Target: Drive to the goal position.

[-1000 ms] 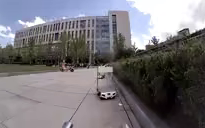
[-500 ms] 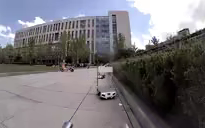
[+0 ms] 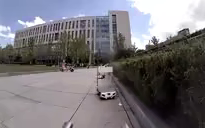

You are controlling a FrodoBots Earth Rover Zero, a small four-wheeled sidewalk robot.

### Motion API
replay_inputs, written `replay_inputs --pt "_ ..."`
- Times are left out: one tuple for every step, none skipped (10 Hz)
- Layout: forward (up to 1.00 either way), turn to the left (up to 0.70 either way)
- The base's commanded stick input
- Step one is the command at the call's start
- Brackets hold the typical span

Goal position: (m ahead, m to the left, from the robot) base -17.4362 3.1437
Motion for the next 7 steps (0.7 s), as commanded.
replay_inputs --pt "0.05 0.0" --pt "0.05 0.0" --pt "0.05 0.01" --pt "0.05 0.01" --pt "0.05 0.01" --pt "0.05 0.01" --pt "0.05 0.01"
